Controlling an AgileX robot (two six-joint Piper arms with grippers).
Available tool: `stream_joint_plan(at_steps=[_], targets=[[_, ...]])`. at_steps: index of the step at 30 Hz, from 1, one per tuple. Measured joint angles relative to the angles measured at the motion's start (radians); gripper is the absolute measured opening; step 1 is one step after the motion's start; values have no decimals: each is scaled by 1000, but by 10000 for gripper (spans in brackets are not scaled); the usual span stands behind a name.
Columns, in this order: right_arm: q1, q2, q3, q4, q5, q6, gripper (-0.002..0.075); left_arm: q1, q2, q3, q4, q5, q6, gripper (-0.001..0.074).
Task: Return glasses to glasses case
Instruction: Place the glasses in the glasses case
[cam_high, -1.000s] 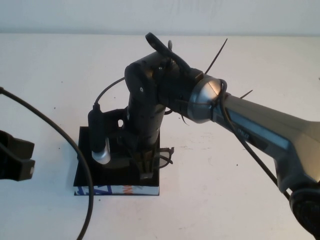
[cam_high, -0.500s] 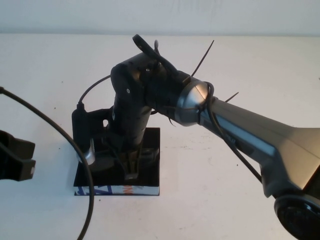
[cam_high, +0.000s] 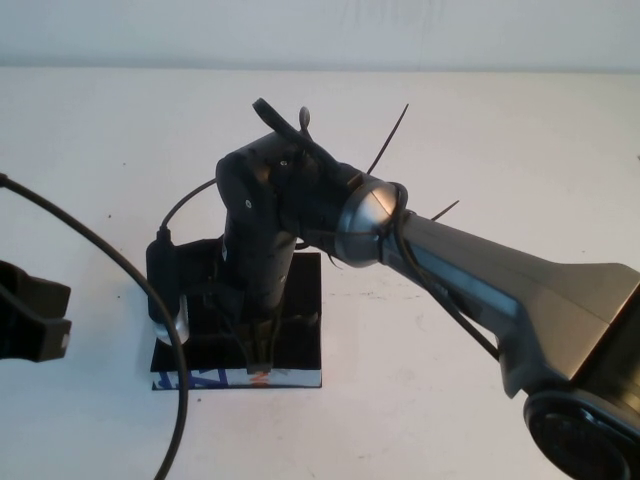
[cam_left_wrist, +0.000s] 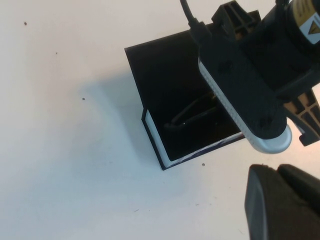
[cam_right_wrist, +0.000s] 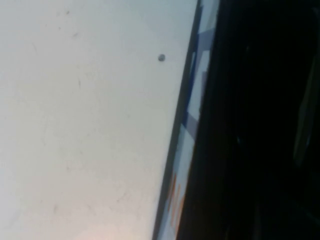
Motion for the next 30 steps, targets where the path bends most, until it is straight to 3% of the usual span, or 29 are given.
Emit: stream_joint_plan(at_steps=[24,26,30], targets=[[0,19,0,41,0,27,56,0,0,0,-10,0,11,-1],[0,19,0,41,0,27,93,0,0,0,-19,1,20,-1],[0,19,0,41,0,29,256,0,0,0,-25,1,30,-1]])
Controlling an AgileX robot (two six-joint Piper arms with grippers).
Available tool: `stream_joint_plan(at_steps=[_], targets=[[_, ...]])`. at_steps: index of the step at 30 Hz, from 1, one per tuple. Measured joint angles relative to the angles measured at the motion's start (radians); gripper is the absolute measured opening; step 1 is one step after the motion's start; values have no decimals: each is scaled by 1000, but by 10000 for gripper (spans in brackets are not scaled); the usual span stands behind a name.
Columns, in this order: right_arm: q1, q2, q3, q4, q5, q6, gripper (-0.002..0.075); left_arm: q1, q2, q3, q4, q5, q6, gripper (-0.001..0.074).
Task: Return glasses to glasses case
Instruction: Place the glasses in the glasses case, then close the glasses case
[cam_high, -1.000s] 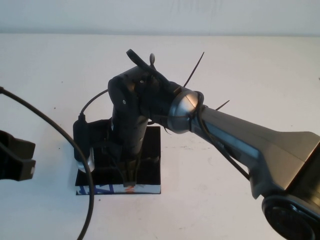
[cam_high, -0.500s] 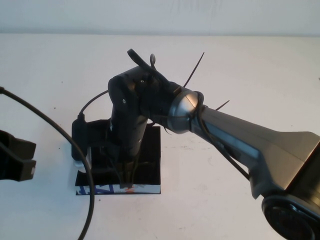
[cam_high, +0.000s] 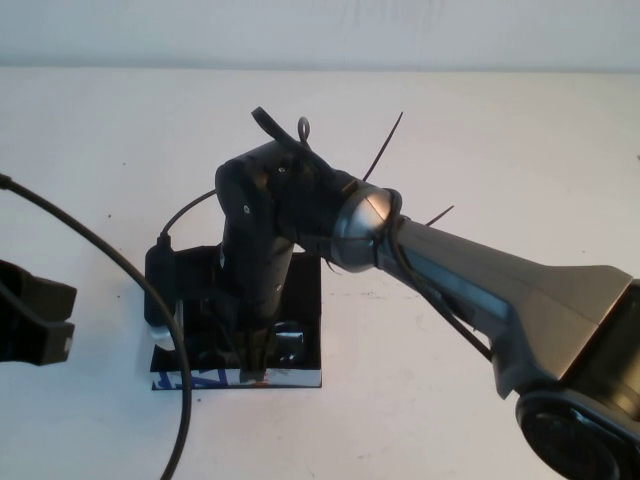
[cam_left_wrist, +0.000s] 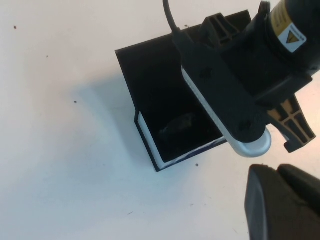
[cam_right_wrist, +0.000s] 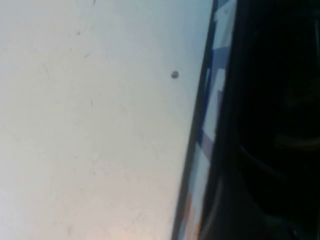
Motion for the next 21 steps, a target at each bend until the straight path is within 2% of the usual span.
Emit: stream_joint_plan(at_steps=[3,7,14,21], targets=[[0,-6,0,-8,0,2,356,0,0,0,-1,0,1,-1],[0,-29,0,-10,0,4,371,0,0,0,-2,0,4,-1],[0,-89,0,-62,0,16,320,0,0,0,-13,7,18,-1],[-37,-139,0,-173,3,113,179,0,40,11,-273,98,228,-1]])
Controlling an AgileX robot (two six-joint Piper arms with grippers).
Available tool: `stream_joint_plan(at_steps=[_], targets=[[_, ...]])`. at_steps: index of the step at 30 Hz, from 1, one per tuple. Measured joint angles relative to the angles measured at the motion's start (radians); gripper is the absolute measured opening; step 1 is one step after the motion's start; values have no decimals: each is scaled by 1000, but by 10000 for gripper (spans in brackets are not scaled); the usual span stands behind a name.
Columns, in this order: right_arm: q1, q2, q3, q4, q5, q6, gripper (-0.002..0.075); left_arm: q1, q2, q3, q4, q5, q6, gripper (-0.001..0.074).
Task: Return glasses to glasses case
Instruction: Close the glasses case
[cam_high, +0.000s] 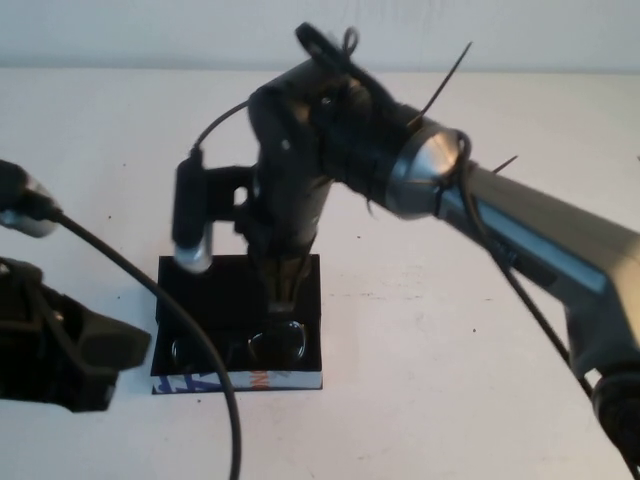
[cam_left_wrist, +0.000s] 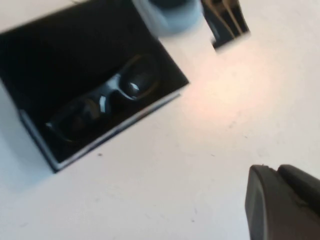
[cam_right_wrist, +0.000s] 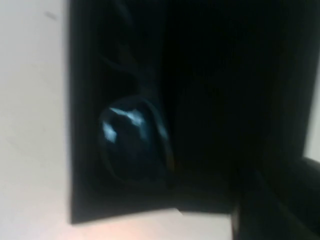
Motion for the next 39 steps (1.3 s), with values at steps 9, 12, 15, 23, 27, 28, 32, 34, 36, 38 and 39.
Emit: stream_joint_plan(at_steps=[9,12,15,23,27,28,32,34,36,38,39], targets=[[-169,-4,0,26,4,189,0,0,59,190,-121,-129,173,-1],[-182,-4,0,88,4,200,-8,0,61,269,-202,-159,260,-1],[-181,-4,0,147,-24,222,-10,0,77,339,-290,-210,338,-1],[-181,-4,0,230,-113,302,-11,0,197,391,-470,-335,450,-1],[-181,-4,0,266,-153,341,-11,0,291,391,-498,-374,459,-1],[-181,-4,0,267,-165,347,-11,0,318,391,-503,-378,461,-1],[-181,-4,0,274,-191,360,-11,0,401,391,-550,-386,516,-1],[-181,-4,0,276,-198,374,-11,0,428,391,-593,-407,555,-1],[-181,-2,0,278,-202,381,-11,0,445,391,-629,-433,585,-1],[-181,5,0,283,-204,384,-11,0,455,391,-645,-458,605,-1],[-181,10,0,283,-206,385,-11,0,457,391,-651,-470,611,-1]])
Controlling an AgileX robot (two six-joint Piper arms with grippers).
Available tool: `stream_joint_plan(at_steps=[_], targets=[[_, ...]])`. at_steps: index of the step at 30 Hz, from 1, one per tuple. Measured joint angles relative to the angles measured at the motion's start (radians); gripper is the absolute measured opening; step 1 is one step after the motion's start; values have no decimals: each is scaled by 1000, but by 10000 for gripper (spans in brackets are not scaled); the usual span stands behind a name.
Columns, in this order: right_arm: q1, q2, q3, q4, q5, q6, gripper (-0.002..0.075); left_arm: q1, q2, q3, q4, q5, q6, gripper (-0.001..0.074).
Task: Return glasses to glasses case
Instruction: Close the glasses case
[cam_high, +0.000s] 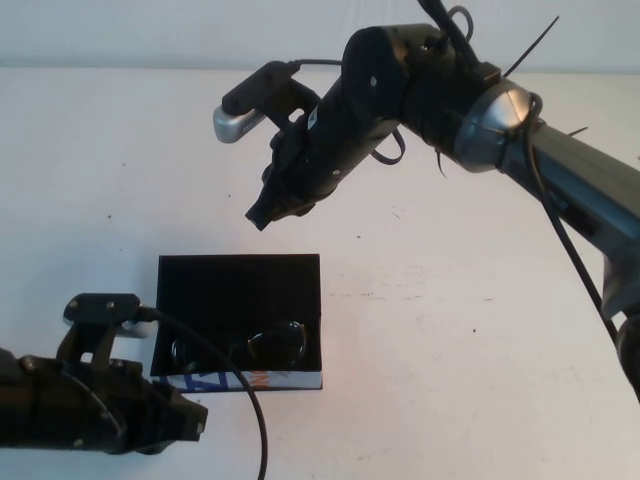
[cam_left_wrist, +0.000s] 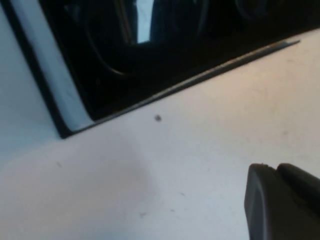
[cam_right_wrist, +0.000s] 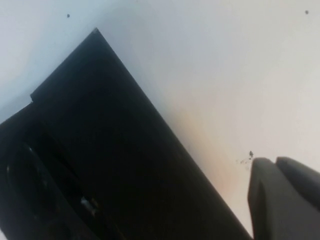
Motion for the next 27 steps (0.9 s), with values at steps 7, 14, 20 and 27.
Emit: stream_joint_plan(at_steps=[7,14,20,27], targets=[[0,69,-52,2,-2,36,-11,0,3,0,-10,-81,16,-1],[-26,127,-140,13,30,51,-11,0,3,0,-16,-115,18,-1],[-45,139,-163,35,38,54,-11,0,56,0,-60,-125,48,-1],[-46,140,-163,42,50,55,-11,0,120,0,-220,-139,208,-1]])
